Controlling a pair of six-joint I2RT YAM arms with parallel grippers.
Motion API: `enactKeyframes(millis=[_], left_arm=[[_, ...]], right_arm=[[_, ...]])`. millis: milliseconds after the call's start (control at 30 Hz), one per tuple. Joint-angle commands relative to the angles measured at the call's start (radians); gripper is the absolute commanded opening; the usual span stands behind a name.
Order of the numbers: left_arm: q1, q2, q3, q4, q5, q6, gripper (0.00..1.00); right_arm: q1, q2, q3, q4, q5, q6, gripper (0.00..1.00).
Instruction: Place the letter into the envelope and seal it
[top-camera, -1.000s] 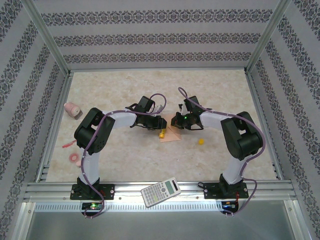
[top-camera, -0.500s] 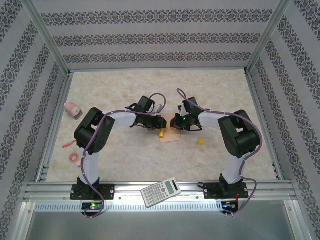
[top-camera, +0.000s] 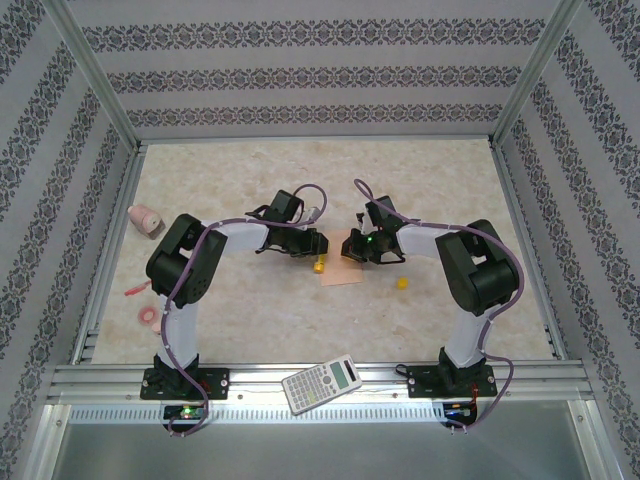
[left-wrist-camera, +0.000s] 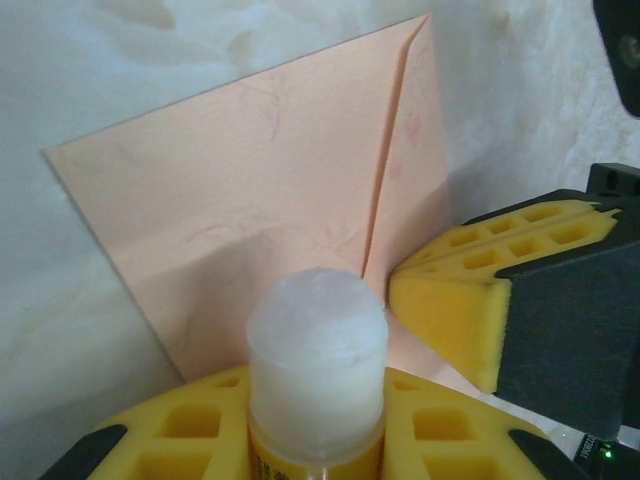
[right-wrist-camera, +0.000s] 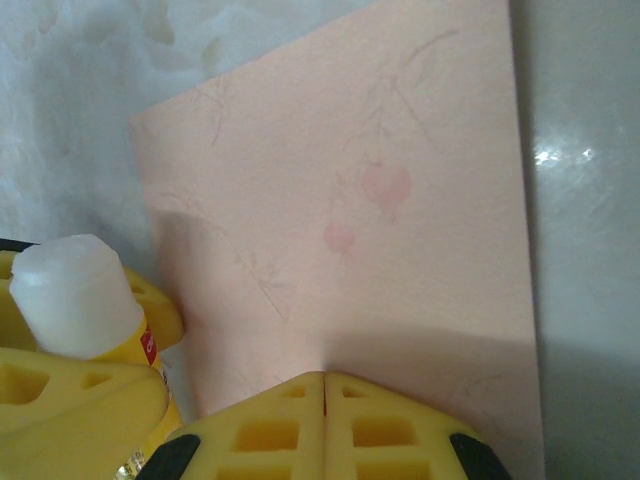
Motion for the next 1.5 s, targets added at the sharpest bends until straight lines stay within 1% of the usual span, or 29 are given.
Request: enactKeyframes(millis=[0, 533, 800, 1133, 1467], left_arm=[[0.012, 0.011, -0.007, -0.001, 0.003, 0.021, 0.0], [0.009, 0.06, -0.002, 0.043, 0.021, -0.001, 0.0], [0.008, 0.064, 0.003, 0.046, 0.025, -0.007, 0.0], [0.008, 0.064, 0.004, 0.045, 0.028, -0.008, 0.0], [0.008, 0.063, 0.001, 0.055, 0.024, -0.021, 0.0]], right_arm=[[0.008, -0.017, -0.021, -0.04, 0.03, -0.002, 0.03], [0.021, -0.035, -0.009, -0.003, -0.001, 0.02, 0.03], [0.034, -0.011, -0.007, 0.018, -0.022, 0.028, 0.03], [0.033, 0.012, -0.038, 0.026, -0.014, 0.029, 0.03], [0.034, -0.027, -0.075, 0.032, -0.014, 0.021, 0.03]])
